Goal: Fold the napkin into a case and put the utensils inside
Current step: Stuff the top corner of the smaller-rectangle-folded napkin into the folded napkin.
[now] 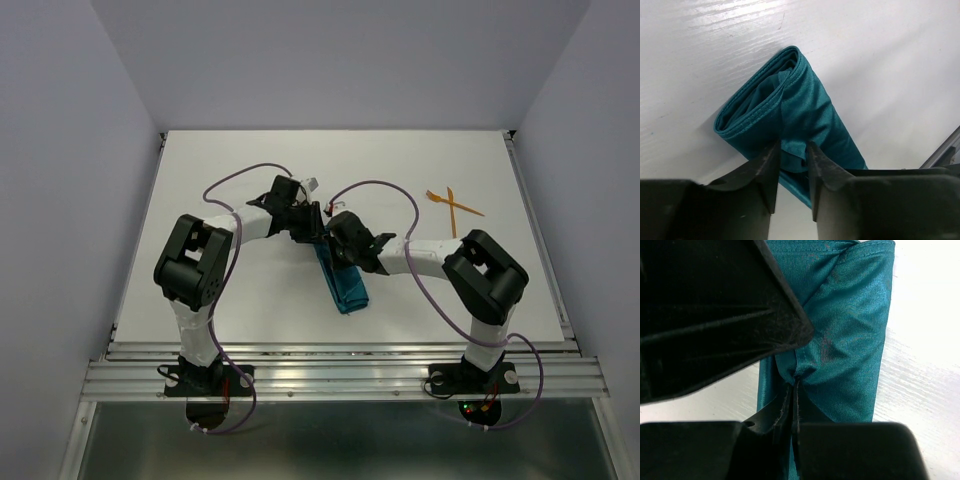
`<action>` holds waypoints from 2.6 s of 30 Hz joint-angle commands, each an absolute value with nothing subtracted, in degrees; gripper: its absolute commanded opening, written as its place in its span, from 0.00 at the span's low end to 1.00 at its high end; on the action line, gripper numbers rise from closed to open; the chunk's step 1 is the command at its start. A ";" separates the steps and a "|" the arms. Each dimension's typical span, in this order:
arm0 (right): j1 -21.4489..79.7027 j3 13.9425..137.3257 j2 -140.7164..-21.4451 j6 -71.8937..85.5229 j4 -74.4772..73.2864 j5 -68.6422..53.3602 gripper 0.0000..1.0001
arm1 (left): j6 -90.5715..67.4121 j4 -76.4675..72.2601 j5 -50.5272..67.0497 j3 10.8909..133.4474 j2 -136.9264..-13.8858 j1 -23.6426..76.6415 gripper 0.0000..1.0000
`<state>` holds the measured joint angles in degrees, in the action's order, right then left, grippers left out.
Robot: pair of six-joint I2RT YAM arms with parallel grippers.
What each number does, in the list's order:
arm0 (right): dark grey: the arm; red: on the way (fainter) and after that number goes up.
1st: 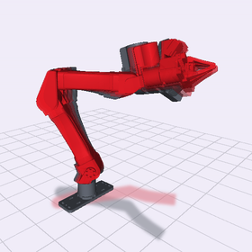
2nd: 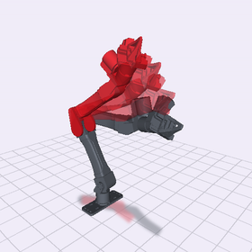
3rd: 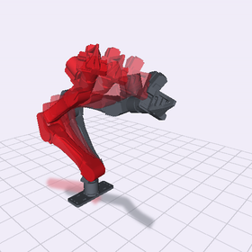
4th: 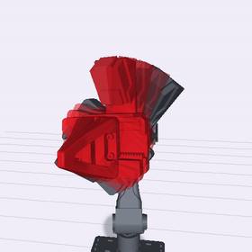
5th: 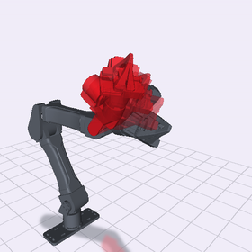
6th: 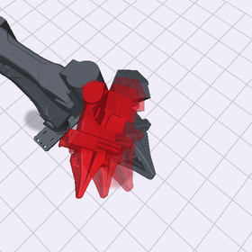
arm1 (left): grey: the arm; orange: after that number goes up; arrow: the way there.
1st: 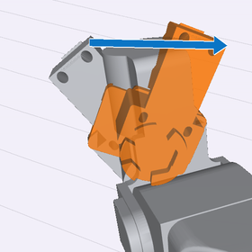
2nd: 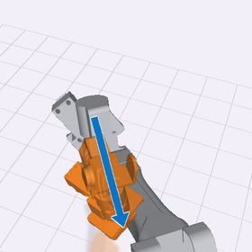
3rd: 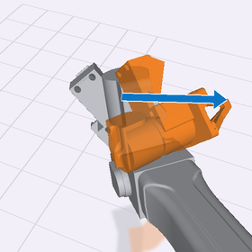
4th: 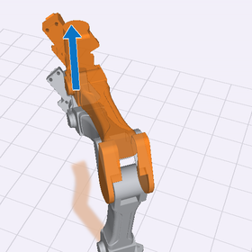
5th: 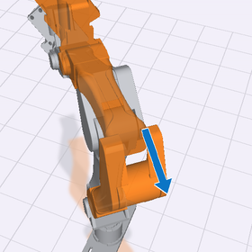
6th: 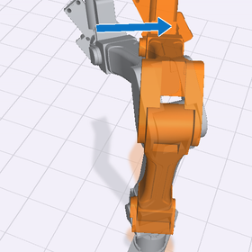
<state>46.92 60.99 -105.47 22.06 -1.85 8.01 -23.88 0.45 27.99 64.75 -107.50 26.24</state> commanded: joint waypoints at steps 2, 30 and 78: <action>47.37 60.21 -106.52 24.08 2.02 7.30 0.01 | -22.50 4.39 27.69 68.20 -104.94 26.37 0.42; 47.37 57.66 -105.21 25.93 4.57 6.94 0.01 | -17.32 7.47 15.74 72.15 -105.29 27.42 0.46; 47.37 58.10 -105.03 26.02 4.48 7.21 0.01 | -12.31 10.37 0.53 76.11 -110.39 35.51 0.33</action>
